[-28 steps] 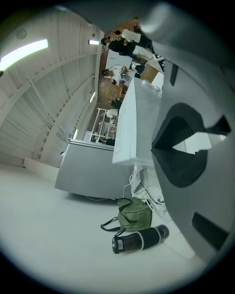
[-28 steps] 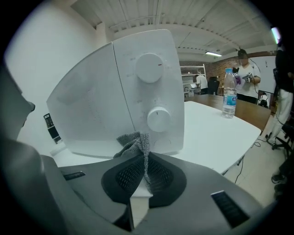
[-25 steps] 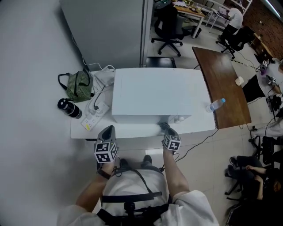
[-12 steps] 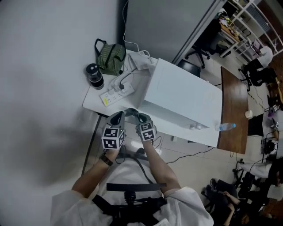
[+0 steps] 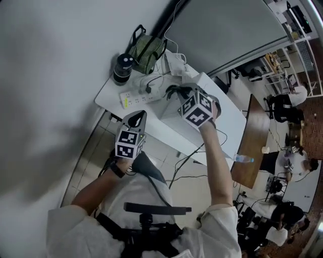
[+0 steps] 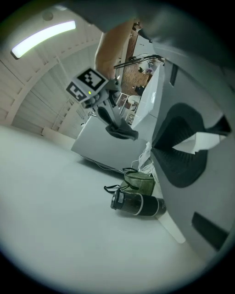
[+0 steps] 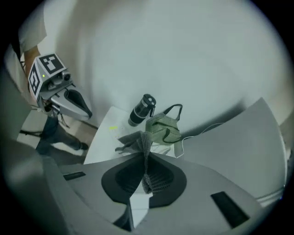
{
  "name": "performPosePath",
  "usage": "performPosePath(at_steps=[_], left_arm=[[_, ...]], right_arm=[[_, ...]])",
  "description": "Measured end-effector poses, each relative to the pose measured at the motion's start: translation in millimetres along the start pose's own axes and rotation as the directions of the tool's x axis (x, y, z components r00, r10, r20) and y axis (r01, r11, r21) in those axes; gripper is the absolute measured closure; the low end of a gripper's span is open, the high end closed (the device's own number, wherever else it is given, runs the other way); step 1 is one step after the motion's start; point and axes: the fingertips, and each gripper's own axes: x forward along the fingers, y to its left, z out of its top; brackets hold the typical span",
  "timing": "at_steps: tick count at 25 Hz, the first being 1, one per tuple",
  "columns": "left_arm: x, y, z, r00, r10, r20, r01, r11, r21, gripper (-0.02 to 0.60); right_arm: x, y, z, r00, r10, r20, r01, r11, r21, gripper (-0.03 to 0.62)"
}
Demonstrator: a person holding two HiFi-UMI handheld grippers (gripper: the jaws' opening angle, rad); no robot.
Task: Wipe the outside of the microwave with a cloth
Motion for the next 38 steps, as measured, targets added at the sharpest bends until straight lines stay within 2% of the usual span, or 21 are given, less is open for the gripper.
performPosePath(at_steps=[2,3,6,9,11,14,16,19,22,24,27,30,31,32,33,34,36,38], left_arm=[[14,7,8,1.000,0.007,0.011,-0.007,1.000,-0.009,0.569],[23,11,11,1.000,0.015,0.015,-0.014,1.000,-0.012,0.569],[53,24,23,0.998,0.058,0.021,-0.058,0.998,-0.020,0.569],[80,43,41,0.991,0.129,0.029,-0.127,0.991,-0.039,0.569],[96,55,50,0.985,0.171,0.033,-0.169,0.984,-0.058,0.569],[119,73,54,0.976,0.218,0.029,-0.215,0.974,-0.074,0.569],[131,84,52,0.971,0.237,0.023,-0.235,0.968,-0.088,0.569],[136,95,45,0.964,0.265,0.002,-0.263,0.958,-0.111,0.569],[141,101,42,0.961,0.277,-0.004,-0.275,0.954,-0.119,0.569],[146,106,40,0.960,0.280,-0.005,-0.278,0.952,-0.128,0.569],[144,106,39,0.960,0.281,-0.001,-0.279,0.951,-0.134,0.569],[140,101,40,0.961,0.276,0.004,-0.273,0.953,-0.129,0.569],[139,99,40,0.962,0.273,0.004,-0.270,0.955,-0.126,0.569],[138,97,39,0.963,0.269,0.003,-0.267,0.956,-0.124,0.569],[136,95,39,0.964,0.265,0.002,-0.263,0.957,-0.123,0.569],[134,93,38,0.965,0.262,0.002,-0.260,0.958,-0.122,0.569],[128,89,38,0.967,0.256,0.001,-0.254,0.960,-0.123,0.569],[124,84,38,0.969,0.249,0.000,-0.247,0.961,-0.124,0.569]], right_arm=[[40,-22,-15,0.989,0.108,-0.100,-0.112,0.993,-0.036,0.583],[64,-31,-27,0.974,0.161,-0.156,-0.170,0.985,-0.041,0.583],[135,-51,-62,0.912,0.275,-0.303,-0.310,0.948,-0.071,0.583],[200,-62,-79,0.859,0.356,-0.368,-0.434,0.888,-0.152,0.583],[234,-68,-102,0.811,0.372,-0.451,-0.493,0.850,-0.187,0.583],[268,-86,-138,0.739,0.303,-0.602,-0.528,0.816,-0.237,0.583],[287,-86,-152,0.695,0.269,-0.667,-0.571,0.770,-0.284,0.583],[299,-49,-165,0.620,0.311,-0.720,-0.678,0.674,-0.293,0.583],[296,6,-160,0.584,0.428,-0.690,-0.770,0.562,-0.304,0.583],[279,41,-150,0.541,0.504,-0.673,-0.821,0.489,-0.294,0.583],[230,100,-132,0.440,0.629,-0.641,-0.897,0.335,-0.287,0.583],[180,145,-108,0.317,0.752,-0.578,-0.939,0.164,-0.302,0.583],[170,153,-105,0.284,0.774,-0.565,-0.943,0.119,-0.309,0.583],[163,157,-103,0.261,0.786,-0.561,-0.945,0.090,-0.314,0.583],[160,157,-103,0.256,0.785,-0.564,-0.945,0.081,-0.316,0.583],[161,153,-105,0.272,0.773,-0.574,-0.943,0.094,-0.320,0.583],[172,130,-115,0.340,0.718,-0.607,-0.930,0.159,-0.332,0.583],[185,98,-128,0.412,0.651,-0.637,-0.909,0.244,-0.338,0.583]])
